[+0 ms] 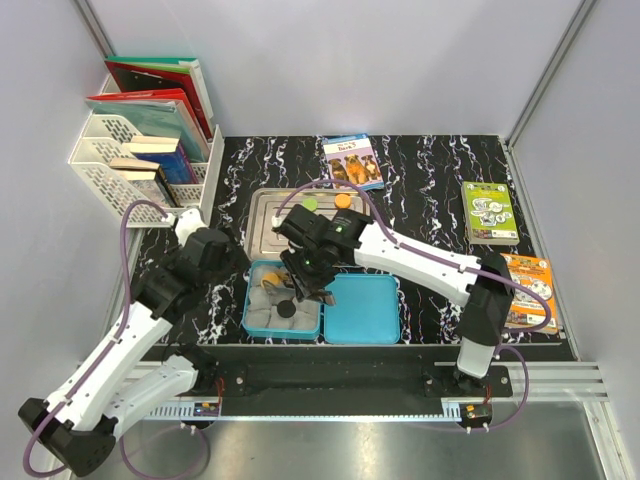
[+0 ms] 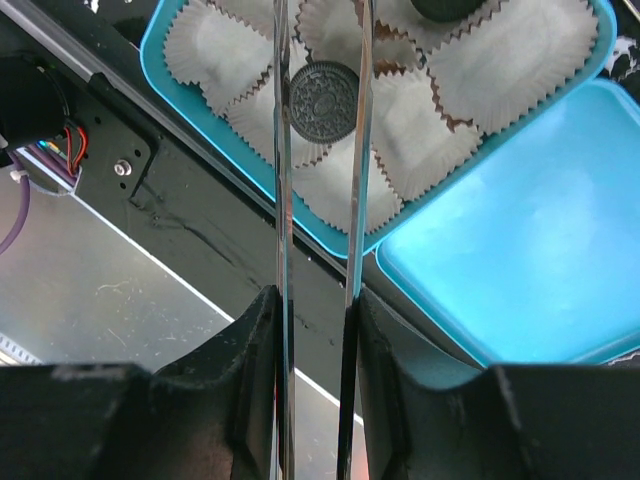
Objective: Pack the cookies
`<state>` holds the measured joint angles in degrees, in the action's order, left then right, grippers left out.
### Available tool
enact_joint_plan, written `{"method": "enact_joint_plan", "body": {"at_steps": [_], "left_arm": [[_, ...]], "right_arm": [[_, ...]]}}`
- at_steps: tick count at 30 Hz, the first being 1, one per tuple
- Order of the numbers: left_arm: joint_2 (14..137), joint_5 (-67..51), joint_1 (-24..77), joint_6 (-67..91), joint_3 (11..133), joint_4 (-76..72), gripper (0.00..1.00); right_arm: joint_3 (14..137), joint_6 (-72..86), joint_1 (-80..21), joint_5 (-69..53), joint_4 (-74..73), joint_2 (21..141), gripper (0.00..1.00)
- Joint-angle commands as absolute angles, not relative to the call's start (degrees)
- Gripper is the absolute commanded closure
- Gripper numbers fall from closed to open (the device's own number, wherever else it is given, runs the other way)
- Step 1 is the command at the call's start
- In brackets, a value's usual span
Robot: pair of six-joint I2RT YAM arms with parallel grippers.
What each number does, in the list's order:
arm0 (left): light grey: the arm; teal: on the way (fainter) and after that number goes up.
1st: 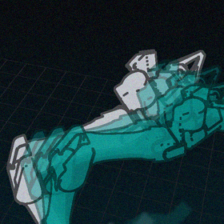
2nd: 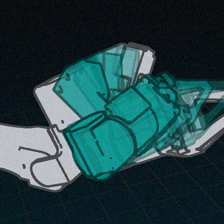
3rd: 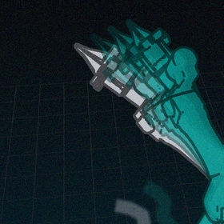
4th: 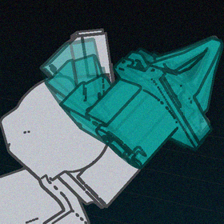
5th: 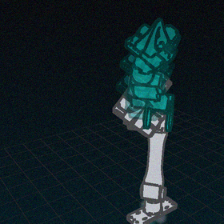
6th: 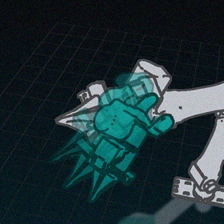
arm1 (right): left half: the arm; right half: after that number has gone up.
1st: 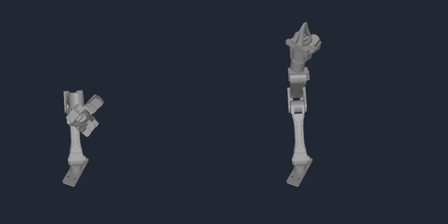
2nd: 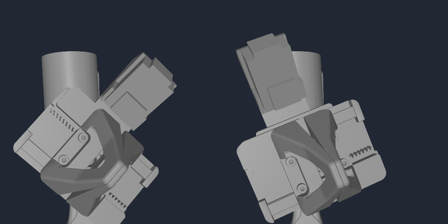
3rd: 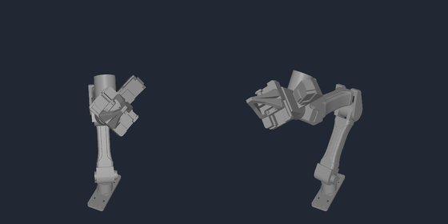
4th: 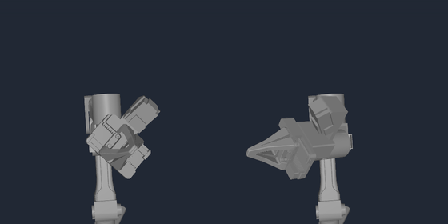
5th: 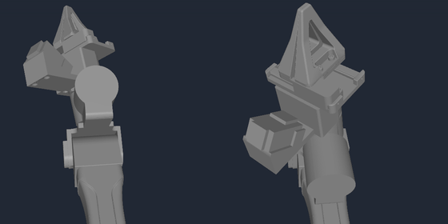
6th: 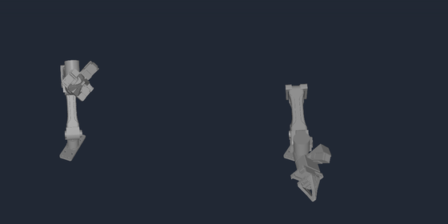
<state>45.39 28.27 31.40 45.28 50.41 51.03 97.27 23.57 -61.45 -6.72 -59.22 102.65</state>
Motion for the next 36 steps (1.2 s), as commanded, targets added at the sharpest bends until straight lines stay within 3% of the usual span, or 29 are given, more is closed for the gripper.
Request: {"method": "enact_joint_plan", "body": {"at_steps": [1, 2, 8, 23, 27, 36], "left_arm": [[44.6, 30.1, 31.0, 45.0, 50.1, 50.1, 0.01], [44.6, 29.9, 30.9, 45.0, 49.9, 50.2, 0.01], [43.7, 29.4, 30.7, 45.1, 49.0, 50.2, 0.01], [44.7, 28.1, 30.6, 44.6, 49.0, 49.3, 0.01], [45.0, 27.5, 30.6, 44.4, 48.8, 49.2, 0.01], [44.5, 24.7, 30.6, 43.8, 46.4, 46.8, 0.01]], "right_arm": [[102.4, 21.4, -61.7, -6.3, -56.3, 103.5, 0.65], [103.1, 21.4, -61.7, -6.2, -56.4, 104.0, 0.56], [104.0, 21.4, -61.7, -4.4, -57.5, 103.3, 0.38], [102.5, 21.1, -54.2, -1.9, -60.5, 95.4, 0.46], [100.3, 20.8, -54.6, -4.4, -62.0, 95.5, 0.39], [85.1, 18.4, -62.5, -0.9, -55.8, 89.1, 0.12]]}}
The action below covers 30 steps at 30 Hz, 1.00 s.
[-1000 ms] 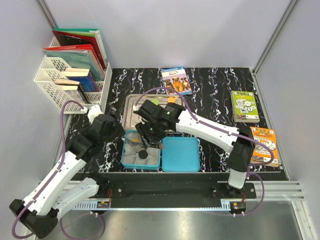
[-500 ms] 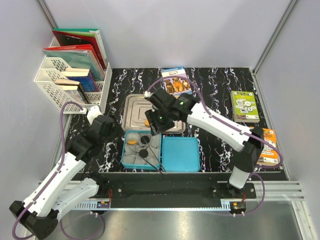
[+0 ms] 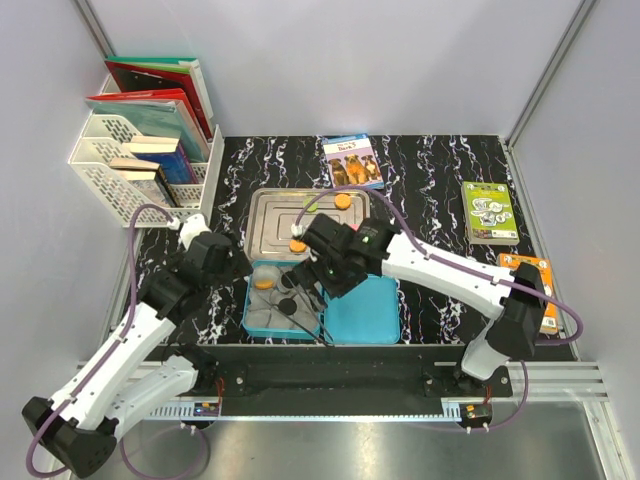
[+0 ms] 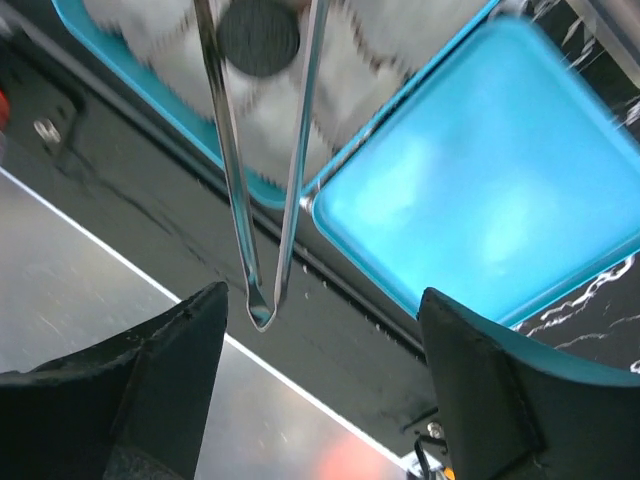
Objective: Pack the cookies
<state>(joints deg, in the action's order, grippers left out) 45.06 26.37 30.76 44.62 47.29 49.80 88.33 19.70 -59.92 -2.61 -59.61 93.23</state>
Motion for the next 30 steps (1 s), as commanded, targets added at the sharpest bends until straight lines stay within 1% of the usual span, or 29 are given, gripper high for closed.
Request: {"method": "enact_joint_plan", "body": {"at_steps": [1, 3, 8, 13, 17, 30], "left_arm": [[44.6, 24.4, 30.6, 43.8, 46.3, 46.8, 0.01], [44.6, 24.3, 30.5, 43.8, 46.2, 46.8, 0.01], [44.6, 24.0, 30.6, 43.7, 46.1, 46.8, 0.01], [43.9, 24.2, 30.6, 43.8, 45.8, 47.0, 0.01], [42.7, 24.3, 30.6, 44.1, 45.4, 47.3, 0.01], [41.8, 24.6, 30.6, 44.1, 44.9, 47.8, 0.01]], "right_arm": [[84.3, 18.5, -62.8, -1.2, -54.9, 87.9, 0.09], [82.5, 18.7, -63.8, -1.3, -52.4, 87.1, 0.04], [82.8, 17.8, -68.7, 2.0, -51.6, 89.5, 0.00], [82.9, 16.1, -71.2, 2.1, -50.3, 93.5, 0.01], [81.7, 14.6, -71.2, 2.1, -47.9, 96.0, 0.02], [83.7, 12.6, -71.1, 3.4, -43.7, 103.9, 0.05]]}}
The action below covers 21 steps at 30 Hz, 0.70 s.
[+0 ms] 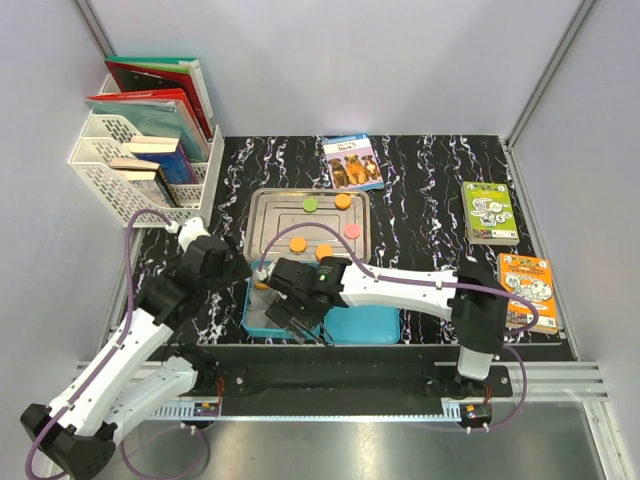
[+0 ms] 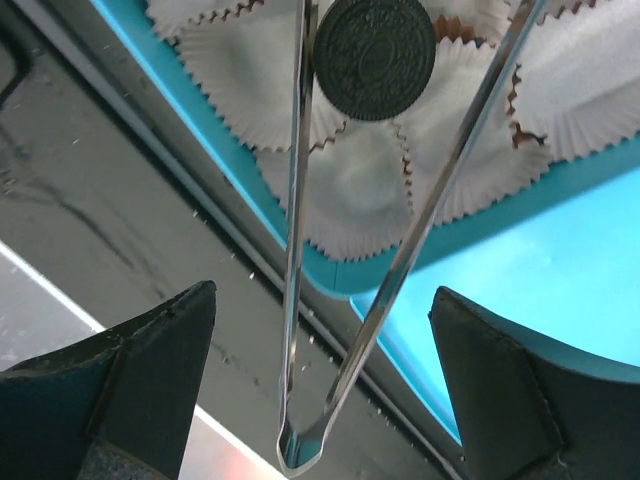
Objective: Pack the cookies
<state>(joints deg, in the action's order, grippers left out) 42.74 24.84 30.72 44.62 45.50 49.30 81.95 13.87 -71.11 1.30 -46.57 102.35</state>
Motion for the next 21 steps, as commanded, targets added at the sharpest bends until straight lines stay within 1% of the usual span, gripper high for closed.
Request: {"method": "enact_joint_plan", "body": {"at_steps": [1, 9, 17, 21], "left_arm": [[41.7, 24.6, 30.5, 44.2, 44.8, 47.9, 0.01], [41.3, 24.6, 30.5, 44.2, 44.7, 48.0, 0.01], [41.0, 24.7, 30.6, 44.2, 44.6, 47.9, 0.01], [41.0, 24.7, 30.6, 44.2, 44.5, 47.9, 0.01]], "right_arm": [[83.7, 12.7, -70.9, 3.6, -43.3, 104.1, 0.05], [82.6, 13.9, -69.1, 3.4, -40.3, 104.3, 0.09], [81.4, 14.0, -68.2, 1.9, -38.8, 105.6, 0.16], [80.6, 14.0, -68.3, 1.1, -38.6, 106.2, 0.18]]}}
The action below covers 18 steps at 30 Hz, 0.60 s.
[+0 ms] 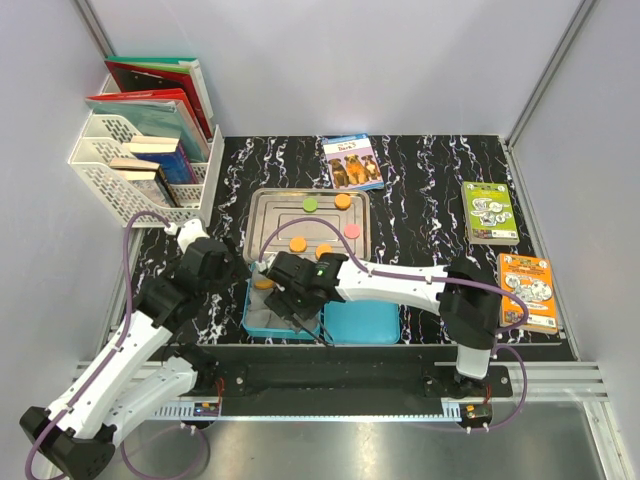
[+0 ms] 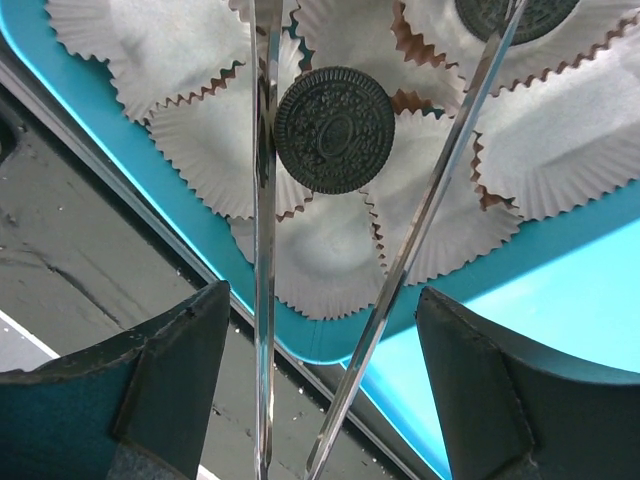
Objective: Pack the cookies
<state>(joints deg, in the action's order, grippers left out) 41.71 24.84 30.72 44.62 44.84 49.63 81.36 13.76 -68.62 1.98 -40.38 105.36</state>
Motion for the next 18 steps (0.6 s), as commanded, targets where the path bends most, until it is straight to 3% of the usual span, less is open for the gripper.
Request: {"method": "enact_joint_plan", "body": {"at_steps": [1, 9, 18], "left_arm": [[41.0, 24.7, 30.6, 44.2, 44.6, 47.9, 0.01], [41.1, 24.7, 30.6, 44.2, 44.6, 47.9, 0.01], [41.0, 24.6, 30.6, 44.3, 44.6, 48.0, 0.01]], "right_arm": [[80.4, 14.0, -68.3, 1.0, -38.5, 106.2, 0.18], [78.8, 14.2, -68.2, 0.4, -37.9, 107.2, 0.23], [79.3, 14.5, -68.1, 0.3, -37.6, 106.5, 0.41]]}}
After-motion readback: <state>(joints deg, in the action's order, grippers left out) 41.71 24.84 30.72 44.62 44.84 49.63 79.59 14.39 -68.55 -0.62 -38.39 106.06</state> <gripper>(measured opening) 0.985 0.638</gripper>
